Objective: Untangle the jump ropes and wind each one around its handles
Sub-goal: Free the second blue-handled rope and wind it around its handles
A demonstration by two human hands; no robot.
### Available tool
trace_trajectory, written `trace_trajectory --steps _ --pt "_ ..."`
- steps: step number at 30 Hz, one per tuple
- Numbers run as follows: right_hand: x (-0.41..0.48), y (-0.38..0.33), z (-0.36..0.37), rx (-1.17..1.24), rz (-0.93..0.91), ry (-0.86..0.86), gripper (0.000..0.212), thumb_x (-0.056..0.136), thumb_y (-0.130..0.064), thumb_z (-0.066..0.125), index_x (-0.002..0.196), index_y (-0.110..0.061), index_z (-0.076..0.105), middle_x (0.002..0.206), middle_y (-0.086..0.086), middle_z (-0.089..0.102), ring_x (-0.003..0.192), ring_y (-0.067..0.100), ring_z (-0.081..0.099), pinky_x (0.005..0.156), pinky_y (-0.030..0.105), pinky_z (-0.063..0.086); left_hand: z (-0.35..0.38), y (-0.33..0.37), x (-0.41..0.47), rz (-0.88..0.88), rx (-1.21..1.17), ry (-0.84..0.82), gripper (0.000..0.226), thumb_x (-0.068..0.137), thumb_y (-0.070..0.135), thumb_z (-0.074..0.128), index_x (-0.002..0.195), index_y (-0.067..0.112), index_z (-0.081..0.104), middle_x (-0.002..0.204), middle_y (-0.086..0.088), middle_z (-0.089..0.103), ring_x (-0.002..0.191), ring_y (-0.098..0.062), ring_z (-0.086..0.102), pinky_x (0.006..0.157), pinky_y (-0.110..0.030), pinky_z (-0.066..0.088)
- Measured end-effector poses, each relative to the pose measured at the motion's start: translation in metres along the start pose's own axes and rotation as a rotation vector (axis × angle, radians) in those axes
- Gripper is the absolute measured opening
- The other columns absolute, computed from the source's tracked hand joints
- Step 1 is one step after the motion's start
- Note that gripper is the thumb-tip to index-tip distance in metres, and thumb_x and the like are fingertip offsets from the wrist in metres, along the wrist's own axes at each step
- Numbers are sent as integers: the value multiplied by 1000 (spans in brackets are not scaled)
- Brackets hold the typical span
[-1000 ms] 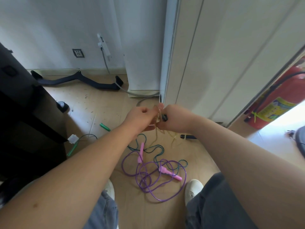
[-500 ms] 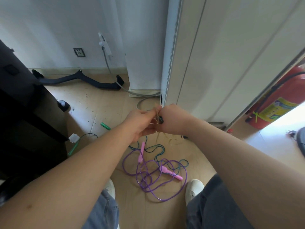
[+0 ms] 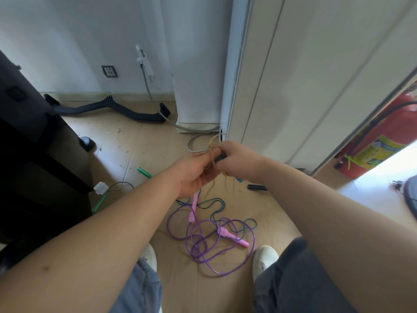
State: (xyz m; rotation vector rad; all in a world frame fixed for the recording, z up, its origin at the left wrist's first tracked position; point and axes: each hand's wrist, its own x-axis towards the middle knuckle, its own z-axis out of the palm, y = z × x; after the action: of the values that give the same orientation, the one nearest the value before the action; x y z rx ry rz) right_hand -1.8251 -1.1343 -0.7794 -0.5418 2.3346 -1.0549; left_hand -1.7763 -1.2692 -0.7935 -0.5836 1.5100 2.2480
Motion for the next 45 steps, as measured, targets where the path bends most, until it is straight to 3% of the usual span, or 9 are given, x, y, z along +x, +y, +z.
trace_trajectory --steps 4,7,15,20,25,30,39,42,45 --pt "0 1 -1 395 53 -68 44 49 -14 59 88 6 56 87 16 54 82 23 55 74 42 45 -3 1 0 13 25 -45 21 97 17 63 113 5 67 94 -6 69 77 -8 62 68 -17 54" --pt "-8 -6 2 376 27 -35 21 84 -28 67 87 -7 67 83 7 66 78 10 66 77 29 53 0 -3 1 69 231 69 16 100 16 55 108 12 68 82 -1 64 66 -6 56 60 -20 49" --pt "1 -12 1 342 169 289 20 92 -31 64 86 -17 76 84 9 76 80 16 72 70 36 54 1 -3 8 178 390 266 26 104 39 45 108 23 64 104 -4 72 90 -18 67 80 -39 56" --pt "-1 1 -20 424 331 288 18 85 -29 71 99 -18 74 105 -3 75 91 10 73 89 48 56 -13 19 6 182 -165 440 17 105 23 39 108 18 56 91 -4 67 93 -23 66 86 -42 53" --pt "-12 31 -31 60 529 134 16 97 -20 56 94 -11 69 101 3 73 90 17 72 82 44 60 -37 40 -2 222 -632 347 16 102 18 41 87 18 47 56 3 42 49 -11 47 66 -35 59" --pt "-9 33 -33 198 475 172 19 96 -24 59 102 -11 71 98 6 76 94 21 72 85 46 60 -26 35 -5 164 -227 346 10 97 26 53 90 19 54 55 8 39 42 -5 35 37 -18 33" --pt "1 16 -29 327 168 337 18 95 -20 57 84 -13 70 74 3 66 74 18 65 90 48 56 -17 17 1 66 688 430 23 92 24 57 110 11 52 77 -9 56 55 -18 43 51 -27 38" --pt "-1 12 -27 411 102 265 22 98 -8 47 94 -13 67 59 3 47 47 16 48 66 45 61 -19 15 -1 -7 870 411 57 87 26 66 134 14 37 99 -13 67 58 -18 52 53 -27 44" --pt "-3 9 -26 434 63 208 25 99 -11 44 104 -17 67 62 2 36 45 14 26 40 24 30 -16 13 0 148 904 320 87 84 32 74 155 31 24 136 -8 49 62 -18 56 49 -26 46"
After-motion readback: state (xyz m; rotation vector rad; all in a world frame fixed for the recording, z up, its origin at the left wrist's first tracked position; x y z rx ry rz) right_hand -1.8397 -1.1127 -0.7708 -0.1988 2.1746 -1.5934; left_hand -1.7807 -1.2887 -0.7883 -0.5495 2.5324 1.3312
